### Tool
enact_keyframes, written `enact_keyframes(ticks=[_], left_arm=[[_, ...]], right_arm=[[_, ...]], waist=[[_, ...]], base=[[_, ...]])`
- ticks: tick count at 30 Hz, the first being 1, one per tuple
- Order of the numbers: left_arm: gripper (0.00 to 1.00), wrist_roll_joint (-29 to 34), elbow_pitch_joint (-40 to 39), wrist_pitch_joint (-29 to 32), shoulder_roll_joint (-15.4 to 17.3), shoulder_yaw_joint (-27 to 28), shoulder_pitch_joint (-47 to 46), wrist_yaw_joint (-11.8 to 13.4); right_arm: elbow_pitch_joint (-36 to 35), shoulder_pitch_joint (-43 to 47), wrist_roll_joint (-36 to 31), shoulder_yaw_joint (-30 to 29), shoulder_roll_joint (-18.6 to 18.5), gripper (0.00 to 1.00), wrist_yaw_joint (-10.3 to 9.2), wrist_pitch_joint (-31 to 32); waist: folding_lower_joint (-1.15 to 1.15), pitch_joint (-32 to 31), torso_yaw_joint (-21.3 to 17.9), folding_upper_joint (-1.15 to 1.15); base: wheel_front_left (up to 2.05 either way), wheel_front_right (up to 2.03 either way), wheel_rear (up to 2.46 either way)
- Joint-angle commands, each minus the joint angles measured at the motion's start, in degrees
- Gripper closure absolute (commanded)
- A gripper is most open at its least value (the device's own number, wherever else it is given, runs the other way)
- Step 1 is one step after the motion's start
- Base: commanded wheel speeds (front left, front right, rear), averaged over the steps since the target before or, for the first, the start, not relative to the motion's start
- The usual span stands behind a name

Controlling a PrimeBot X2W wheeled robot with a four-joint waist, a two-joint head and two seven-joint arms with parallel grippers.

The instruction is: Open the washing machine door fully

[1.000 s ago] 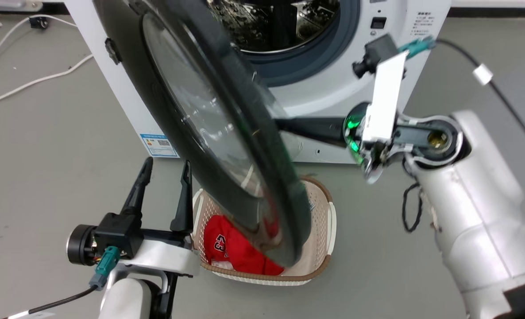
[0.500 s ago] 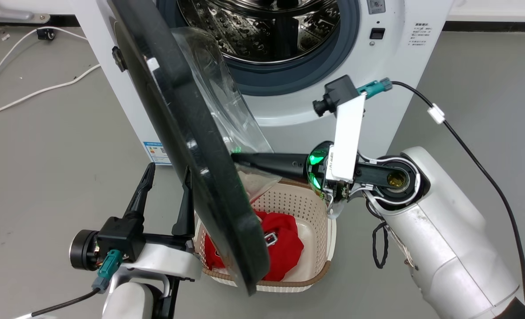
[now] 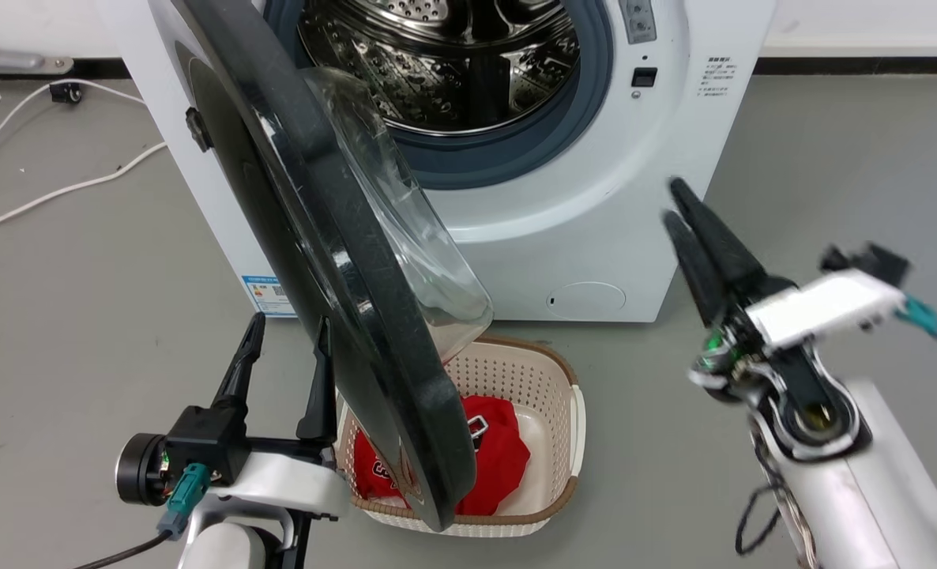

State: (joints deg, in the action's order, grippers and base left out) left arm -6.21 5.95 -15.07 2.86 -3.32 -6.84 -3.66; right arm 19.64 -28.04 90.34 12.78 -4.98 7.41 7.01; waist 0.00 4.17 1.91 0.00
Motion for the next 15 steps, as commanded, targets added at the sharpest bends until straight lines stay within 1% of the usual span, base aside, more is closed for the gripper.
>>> enact_keyframes(ticks=[1,3,5,8,10,12,14,15], left_arm=[[0.00,0.4,0.1,-0.1,0.0,0.1,0.8,-0.2],[0.00,0.4,0.2,-0.1,0.0,0.3,1.1,-0.2],[0.00,0.5,0.2,-0.1,0.0,0.5,1.5,-0.2],[0.00,0.5,0.2,-0.1,0.0,0.7,2.2,-0.3],[0.00,0.4,0.3,-0.1,0.0,0.9,2.4,-0.3],[0.00,0.5,0.3,-0.1,0.0,1.2,2.9,-0.3],[0.00,0.5,0.3,-0.1,0.0,1.4,3.2,-0.3],[0.00,0.6,0.3,-0.1,0.0,1.5,3.3,-0.3]], right_arm=[[-1.0,2.4,0.0,-0.7,0.0,0.00,0.14,-1.3],[-2.8,6.5,-1.3,-2.9,-1.1,0.00,0.14,-5.4],[-4.6,10.3,-2.0,-4.8,-1.3,0.00,0.14,-8.9],[-6.7,15.4,-5.0,-7.1,-1.9,0.00,0.14,-14.7],[-7.7,18.4,-9.6,-7.8,-3.0,0.00,0.14,-18.4],[-8.4,20.7,-16.4,-8.5,-4.1,0.00,0.14,-20.7],[-9.3,22.3,-23.3,-10.1,-3.4,0.00,0.14,-21.8],[-9.9,22.9,-27.8,-11.4,-3.1,0.00,0.14,-22.0]], waist=[[0.00,-0.4,0.0,0.00],[0.00,-0.9,-0.1,0.00],[0.00,-1.2,-0.2,0.00],[0.00,-1.8,-0.6,0.00],[0.00,-2.1,-0.9,0.00],[0.00,-2.5,-1.2,0.00],[0.00,-2.9,-1.5,0.00],[0.00,-3.0,-1.5,0.00]], base=[[0.00,0.00,0.00],[0.00,0.00,0.00],[0.00,0.00,0.00],[0.00,0.00,0.00],[0.00,0.00,0.00],[0.00,0.00,0.00],[0.00,0.00,0.00],[0.00,0.00,0.00]])
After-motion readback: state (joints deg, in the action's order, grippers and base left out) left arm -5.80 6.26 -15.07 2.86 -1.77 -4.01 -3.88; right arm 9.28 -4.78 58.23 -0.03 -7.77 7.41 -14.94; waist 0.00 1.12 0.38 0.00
